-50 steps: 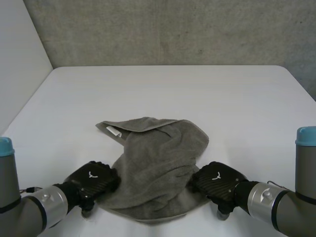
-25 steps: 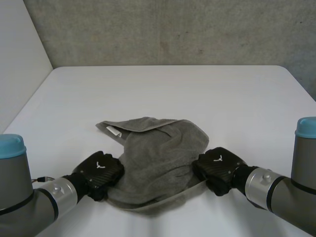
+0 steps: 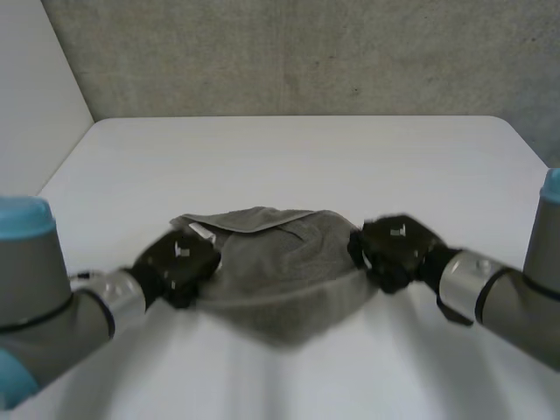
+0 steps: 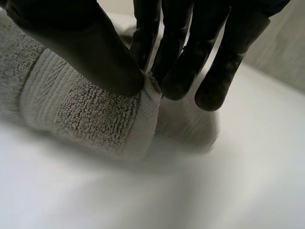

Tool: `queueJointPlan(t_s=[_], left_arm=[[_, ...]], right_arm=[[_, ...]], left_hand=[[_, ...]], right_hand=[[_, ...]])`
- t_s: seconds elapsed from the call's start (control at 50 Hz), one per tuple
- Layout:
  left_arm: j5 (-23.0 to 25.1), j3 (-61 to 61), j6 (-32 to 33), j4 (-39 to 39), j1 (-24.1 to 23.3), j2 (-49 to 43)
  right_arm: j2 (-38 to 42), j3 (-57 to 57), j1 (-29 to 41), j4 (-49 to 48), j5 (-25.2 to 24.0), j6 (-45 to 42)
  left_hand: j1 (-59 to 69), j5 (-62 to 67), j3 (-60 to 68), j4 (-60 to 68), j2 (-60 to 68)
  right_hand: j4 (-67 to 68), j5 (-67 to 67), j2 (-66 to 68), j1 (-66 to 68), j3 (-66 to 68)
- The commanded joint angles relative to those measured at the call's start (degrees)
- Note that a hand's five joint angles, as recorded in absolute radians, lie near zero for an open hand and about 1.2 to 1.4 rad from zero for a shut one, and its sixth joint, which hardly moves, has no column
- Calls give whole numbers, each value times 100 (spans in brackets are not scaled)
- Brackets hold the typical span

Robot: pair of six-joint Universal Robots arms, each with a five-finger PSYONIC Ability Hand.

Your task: Fold the towel.

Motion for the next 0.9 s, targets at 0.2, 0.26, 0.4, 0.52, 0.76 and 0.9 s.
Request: queueJointPlan(t_s=[0.2,0.26,0.4,0.52,0.76,0.9], left_arm=[[-771,5329,-3456,19,-435,336],[-816,5526,-3775,107,-461,609],[-789,4410,-3828,195,-479,689],[10,2063,-2949,204,-505,161],[-6,859,-628,19,-866,-876],[-253,832,-646,2,-470,-735]], right_arm=[[-10,-5331,83,10,1554,1214],[-54,-5476,100,10,1547,1232],[-237,-3811,144,-16,1249,935],[-256,-2136,144,-17,1248,-552],[-150,-422,65,-175,1503,-1817],[-142,-202,48,-483,1538,-1782]], left_hand=[[842,718,377,234,477],[842,718,377,234,477],[842,718,377,234,477],[842,718,377,234,477],[-1772,-1896,-2237,-2380,-2137],[-4151,-4276,-4617,-4759,-4516]], right_hand=[[359,364,784,459,438],[359,364,784,459,438],[359,364,784,459,438],[359,364,784,459,438],[359,364,784,459,438],[359,364,784,459,438]])
